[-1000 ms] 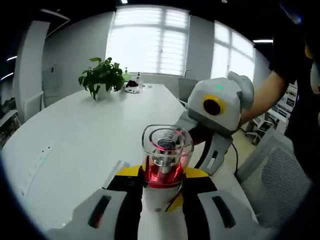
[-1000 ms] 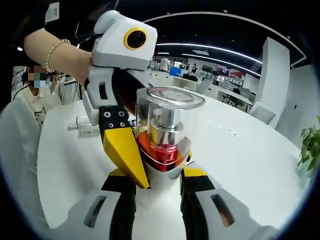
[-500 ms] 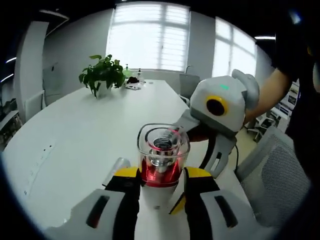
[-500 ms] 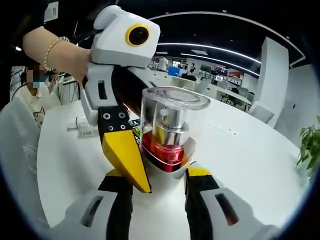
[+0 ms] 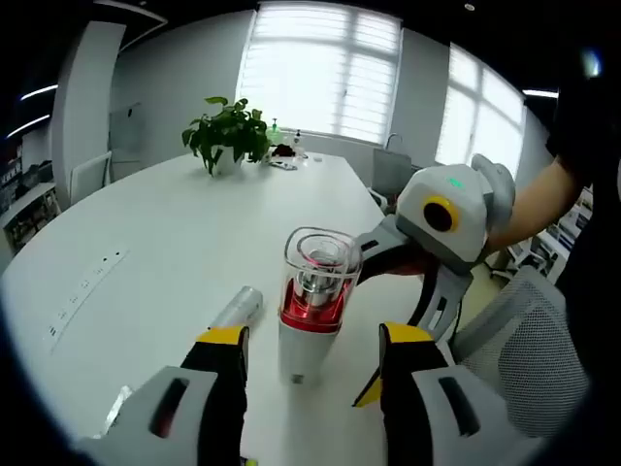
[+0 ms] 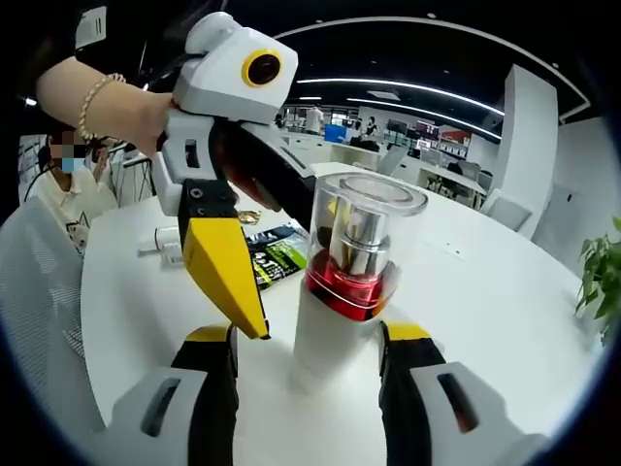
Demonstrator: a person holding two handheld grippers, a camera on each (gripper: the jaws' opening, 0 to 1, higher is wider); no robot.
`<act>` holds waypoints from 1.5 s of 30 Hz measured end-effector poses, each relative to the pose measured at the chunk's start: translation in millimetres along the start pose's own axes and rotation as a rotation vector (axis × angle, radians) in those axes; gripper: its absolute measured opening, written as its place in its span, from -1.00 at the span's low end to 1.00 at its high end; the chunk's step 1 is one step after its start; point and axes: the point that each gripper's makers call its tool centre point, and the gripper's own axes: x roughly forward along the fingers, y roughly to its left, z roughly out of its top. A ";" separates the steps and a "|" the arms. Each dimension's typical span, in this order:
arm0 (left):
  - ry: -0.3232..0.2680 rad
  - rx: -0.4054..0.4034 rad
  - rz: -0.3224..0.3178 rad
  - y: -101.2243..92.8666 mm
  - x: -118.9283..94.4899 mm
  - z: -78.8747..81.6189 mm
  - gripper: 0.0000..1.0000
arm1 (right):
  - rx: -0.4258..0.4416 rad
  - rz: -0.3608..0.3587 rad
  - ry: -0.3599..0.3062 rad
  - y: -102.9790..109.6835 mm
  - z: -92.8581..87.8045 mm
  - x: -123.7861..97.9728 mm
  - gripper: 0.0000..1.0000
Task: Arrange the skincare products in the storage area until every visible bottle or jar stands upright without overlapping.
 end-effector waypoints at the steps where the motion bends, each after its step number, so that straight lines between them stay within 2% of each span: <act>1: -0.002 -0.010 0.004 1.6 -2.6 -1.4 -0.03 | 0.003 -0.003 -0.003 0.7 1.4 -1.2 0.25; 18: -0.031 -0.145 0.129 -2.8 -54.1 -19.8 0.54 | 0.097 -0.050 -0.022 17.0 10.0 -24.7 0.70; 22: -0.040 -0.176 0.157 -12.7 -63.8 -23.5 0.63 | 0.117 -0.057 -0.033 22.3 13.9 -31.7 0.79; 34: -0.050 -0.233 0.249 -27.2 -95.5 -38.4 0.83 | 0.126 -0.050 -0.046 38.7 20.3 -52.9 0.92; 38: -0.054 -0.265 0.285 -32.3 -107.0 -46.2 0.98 | 0.130 -0.057 -0.055 43.3 22.3 -61.1 0.95; 43: -0.053 -0.287 0.332 -41.7 -122.2 -54.5 0.98 | 0.106 -0.038 -0.046 56.9 20.4 -64.7 0.96; 45: -0.078 -0.299 0.351 -49.6 -127.8 -55.6 0.98 | 0.100 -0.032 -0.050 64.7 22.0 -66.9 0.98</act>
